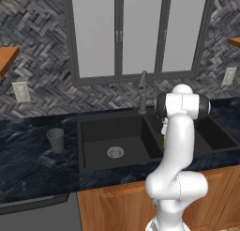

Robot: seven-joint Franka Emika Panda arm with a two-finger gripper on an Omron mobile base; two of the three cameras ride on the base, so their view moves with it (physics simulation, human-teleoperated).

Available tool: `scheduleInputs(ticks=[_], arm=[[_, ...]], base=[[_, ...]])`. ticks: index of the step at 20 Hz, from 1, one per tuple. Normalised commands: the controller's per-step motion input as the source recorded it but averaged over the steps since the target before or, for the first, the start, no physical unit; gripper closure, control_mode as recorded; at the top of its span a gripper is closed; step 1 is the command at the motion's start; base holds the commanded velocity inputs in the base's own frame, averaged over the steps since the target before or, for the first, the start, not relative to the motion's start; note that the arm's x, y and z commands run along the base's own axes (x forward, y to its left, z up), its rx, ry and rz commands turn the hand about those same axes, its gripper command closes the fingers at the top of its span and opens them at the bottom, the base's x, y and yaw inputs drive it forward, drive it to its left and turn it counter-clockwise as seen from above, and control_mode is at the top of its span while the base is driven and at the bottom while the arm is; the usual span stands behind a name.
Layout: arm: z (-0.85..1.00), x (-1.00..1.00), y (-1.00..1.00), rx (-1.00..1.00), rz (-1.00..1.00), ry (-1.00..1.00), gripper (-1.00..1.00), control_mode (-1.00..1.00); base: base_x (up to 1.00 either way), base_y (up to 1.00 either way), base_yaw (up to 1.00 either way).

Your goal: Move any existing items from the left basin to the right basin for drying. Then move the glass cup from the counter to the left basin of the sink for washing.

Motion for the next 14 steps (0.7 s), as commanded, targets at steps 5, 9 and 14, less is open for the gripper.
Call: scheduleInputs(ticks=[5,9,14], arm=[[-0.19,0.09,0.00,0.00,0.06,0.00,1.00,-1.00],[-0.20,0.06,0.00,0.00,0.06,0.00,1.00,-1.00],[-0.21,0.07,0.00,0.00,0.06,0.00,1.00,-1.00]], base=[[0.00,0.00,0.00],[0.00,0.00,0.00],[0.00,0.00,0.00]])
